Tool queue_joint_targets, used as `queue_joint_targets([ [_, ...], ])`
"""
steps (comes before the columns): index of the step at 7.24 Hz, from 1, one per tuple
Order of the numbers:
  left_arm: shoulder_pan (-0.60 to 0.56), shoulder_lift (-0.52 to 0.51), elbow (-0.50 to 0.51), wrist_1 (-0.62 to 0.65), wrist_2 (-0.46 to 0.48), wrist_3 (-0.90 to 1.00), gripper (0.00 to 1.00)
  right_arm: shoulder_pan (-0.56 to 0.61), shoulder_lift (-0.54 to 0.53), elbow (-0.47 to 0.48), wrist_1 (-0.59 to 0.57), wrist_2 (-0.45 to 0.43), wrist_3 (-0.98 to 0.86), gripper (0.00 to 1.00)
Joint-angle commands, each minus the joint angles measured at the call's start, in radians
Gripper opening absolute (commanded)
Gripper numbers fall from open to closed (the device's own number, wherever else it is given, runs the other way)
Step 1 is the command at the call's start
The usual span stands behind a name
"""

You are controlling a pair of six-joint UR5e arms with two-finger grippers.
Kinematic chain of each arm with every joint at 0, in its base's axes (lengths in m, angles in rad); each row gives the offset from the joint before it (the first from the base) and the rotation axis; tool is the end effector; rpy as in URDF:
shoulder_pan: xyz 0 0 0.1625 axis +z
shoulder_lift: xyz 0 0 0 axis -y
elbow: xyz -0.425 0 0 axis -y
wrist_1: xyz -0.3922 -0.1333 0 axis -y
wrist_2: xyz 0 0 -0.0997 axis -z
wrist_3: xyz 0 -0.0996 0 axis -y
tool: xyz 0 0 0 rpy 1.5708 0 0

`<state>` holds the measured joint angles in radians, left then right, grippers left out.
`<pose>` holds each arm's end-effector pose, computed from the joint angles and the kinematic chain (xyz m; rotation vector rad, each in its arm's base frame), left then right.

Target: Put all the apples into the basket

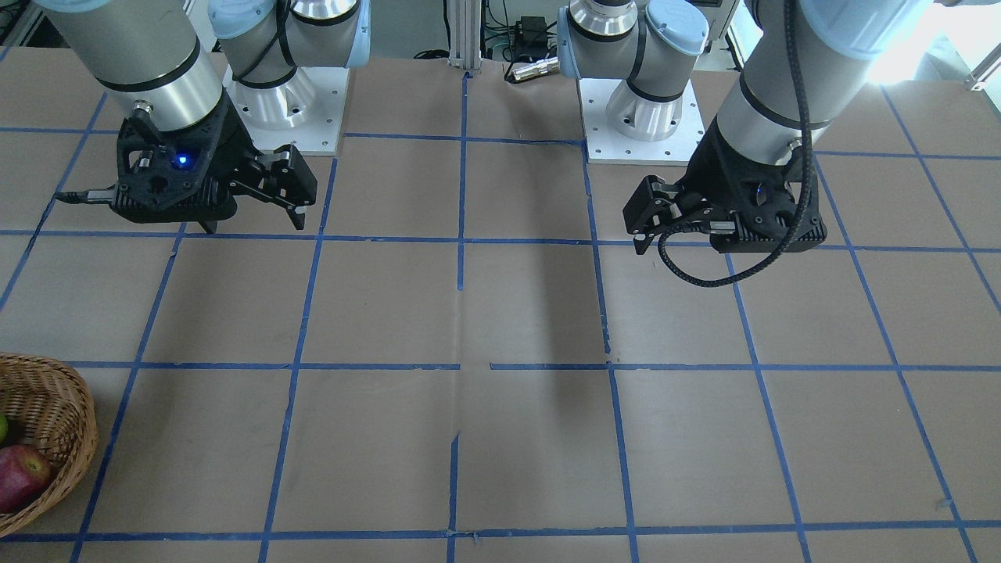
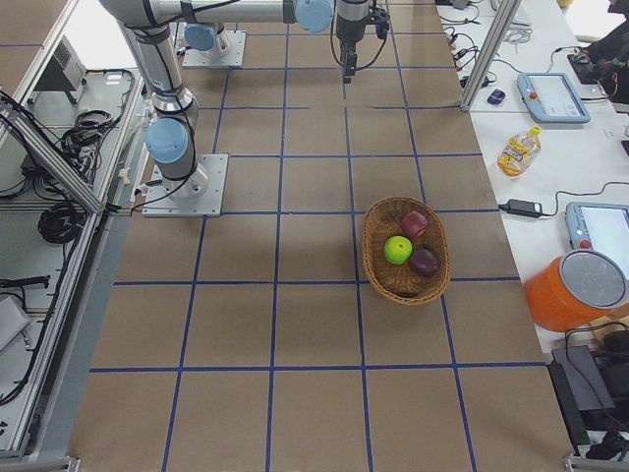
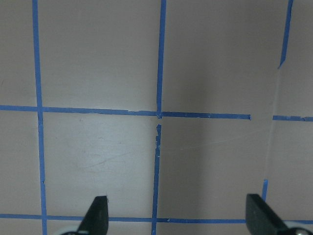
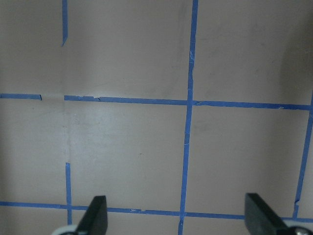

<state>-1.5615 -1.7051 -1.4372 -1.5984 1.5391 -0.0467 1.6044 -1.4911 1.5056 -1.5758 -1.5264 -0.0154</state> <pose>-0.1314 -0.5472 0.4811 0.0878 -3.1089 -0.0449 0.1553 -0.5198 0.4800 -0.0756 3.0963 0.0153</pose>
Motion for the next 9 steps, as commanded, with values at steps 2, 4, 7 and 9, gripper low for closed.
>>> queue_joint_targets([
  [2,0.000,-0.002,0.001,0.003,0.001,0.001,1.00,-0.003,0.006,-0.008,-0.001,0.000,-0.001,1.00],
  [4,0.001,-0.005,0.001,0.005,0.001,0.001,1.00,-0.003,0.005,-0.007,0.000,0.000,-0.001,1.00],
  [7,0.003,-0.005,0.003,0.005,0.001,0.001,1.00,-0.003,0.000,-0.005,0.000,0.000,-0.001,1.00],
  [9,0.005,-0.005,0.000,0.017,0.001,0.002,1.00,-0.003,0.000,-0.004,0.000,0.000,-0.001,1.00],
])
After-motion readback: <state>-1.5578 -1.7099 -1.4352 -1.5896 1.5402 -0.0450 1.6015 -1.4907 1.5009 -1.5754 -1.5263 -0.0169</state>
